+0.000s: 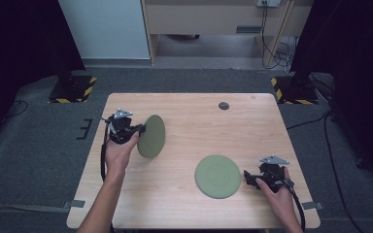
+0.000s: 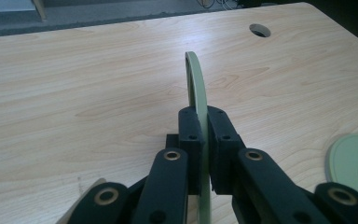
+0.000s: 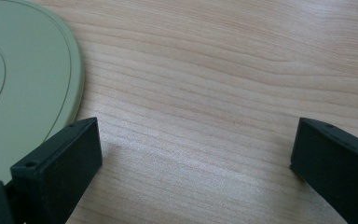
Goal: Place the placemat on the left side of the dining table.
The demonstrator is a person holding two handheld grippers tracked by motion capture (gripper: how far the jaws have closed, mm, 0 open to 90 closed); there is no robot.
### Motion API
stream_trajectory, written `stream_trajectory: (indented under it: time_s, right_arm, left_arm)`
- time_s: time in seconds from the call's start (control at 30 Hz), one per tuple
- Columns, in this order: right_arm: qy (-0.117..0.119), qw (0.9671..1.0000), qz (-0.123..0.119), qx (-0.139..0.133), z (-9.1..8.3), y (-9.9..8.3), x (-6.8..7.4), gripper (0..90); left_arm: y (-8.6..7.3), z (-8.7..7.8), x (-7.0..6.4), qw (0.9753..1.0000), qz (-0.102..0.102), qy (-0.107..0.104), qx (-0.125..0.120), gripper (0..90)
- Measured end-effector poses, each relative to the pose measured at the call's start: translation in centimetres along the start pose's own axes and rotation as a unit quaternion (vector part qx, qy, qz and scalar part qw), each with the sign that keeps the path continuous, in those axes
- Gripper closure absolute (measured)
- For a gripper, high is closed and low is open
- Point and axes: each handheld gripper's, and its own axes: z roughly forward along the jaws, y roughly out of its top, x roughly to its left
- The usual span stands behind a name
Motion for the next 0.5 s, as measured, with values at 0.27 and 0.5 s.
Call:
stream_trajectory:
  time_s: [0.27,0.5]
  right_arm:
    - [0.000,1.0000,0.002,0.000,0.0,0.0,0.0,1.9]
    - [-0.001,1.0000,0.002,0.000,0.0,0.0,0.1,1.8]
  left_arm:
    - [-0.6,-0.3,1.2,0.9999,-0.006,0.013,0.003,85.4]
    - [-1.1,-0.3,2.0,0.9996,-0.008,0.027,0.009,85.4]
